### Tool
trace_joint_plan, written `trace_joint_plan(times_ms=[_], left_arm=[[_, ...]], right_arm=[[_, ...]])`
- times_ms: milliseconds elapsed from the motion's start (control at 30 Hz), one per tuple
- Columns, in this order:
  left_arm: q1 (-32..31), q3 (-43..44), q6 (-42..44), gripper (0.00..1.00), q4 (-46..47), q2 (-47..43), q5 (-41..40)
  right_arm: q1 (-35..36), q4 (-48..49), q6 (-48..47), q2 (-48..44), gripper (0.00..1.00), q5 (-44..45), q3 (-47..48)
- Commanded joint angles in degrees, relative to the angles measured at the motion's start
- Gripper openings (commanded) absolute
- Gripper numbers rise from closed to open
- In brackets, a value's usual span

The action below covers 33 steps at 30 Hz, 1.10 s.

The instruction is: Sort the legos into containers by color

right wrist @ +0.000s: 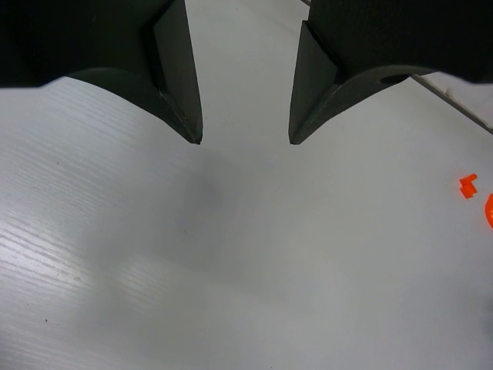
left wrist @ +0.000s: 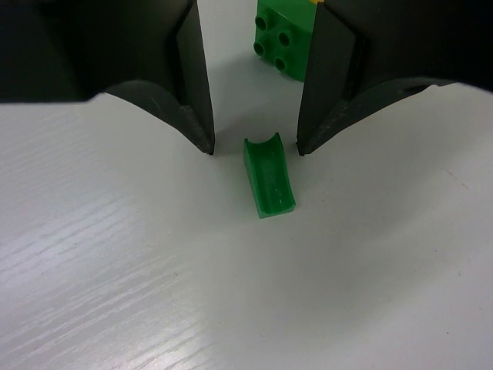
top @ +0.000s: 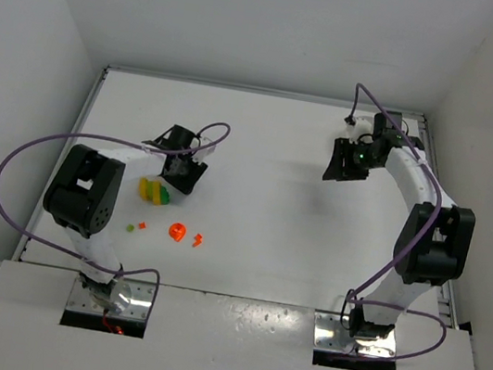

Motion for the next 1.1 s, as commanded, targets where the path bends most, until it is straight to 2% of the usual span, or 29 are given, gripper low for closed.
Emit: trace_joint_plan(times_ms=[0,133,233,400,533,567,667,700,800,967,1067], left_arm=[[-0.4,1.6,-0.4,0.52,1.7,0.0,-0.4],[-0.4,1.6,-0.4,0.51,2.2,0.0,-0.4],[-0.4,2.1,-0.4,0.41,2.2,1.2,-0.4],[-0.4,2.2,-0.4,0.32,2.2,1.8,-0.9],[-0.4,1.6,0.1,0.23,2.2,0.3,-0.1],[-0.4,0.9,0.9,0.22,2.2,-1.1,0.9],[-0.4,0.3,2.9,0.21,2.2,-5.6,11.1],[-0.4,-0.3,2.9,0.21,1.5,-7.0,17.6],[-1.0,-0.3,2.9,0.20,1.0,-12.7,25.4],[-5.6,1.0,0.7,0.20,0.2,-18.5,28.1],[-11.4,2.8,-0.7,0.20,-0.4,-19.2,28.1]], right_arm=[[0.8,1.5,0.0,-0.8,0.50,-0.1,0.0],[0.8,1.5,0.0,-0.2,0.50,-0.1,0.0],[0.8,1.5,0.0,-0.2,0.50,-0.1,0.5],[0.8,1.5,0.5,-0.2,0.50,-0.7,-0.1],[1.4,2.6,2.1,-0.2,0.50,-5.4,-2.0],[1.4,3.3,2.6,-0.2,0.50,-7.1,-2.0],[1.4,5.0,5.4,0.4,0.50,-14.5,-3.6],[1.4,5.5,6.1,1.2,0.50,-16.4,-4.1],[2.6,6.8,9.0,4.1,0.51,-25.7,-4.1],[6.4,11.1,13.1,7.2,0.52,-33.0,-4.8],[9.0,13.8,16.2,7.2,0.55,-36.0,-5.7]])
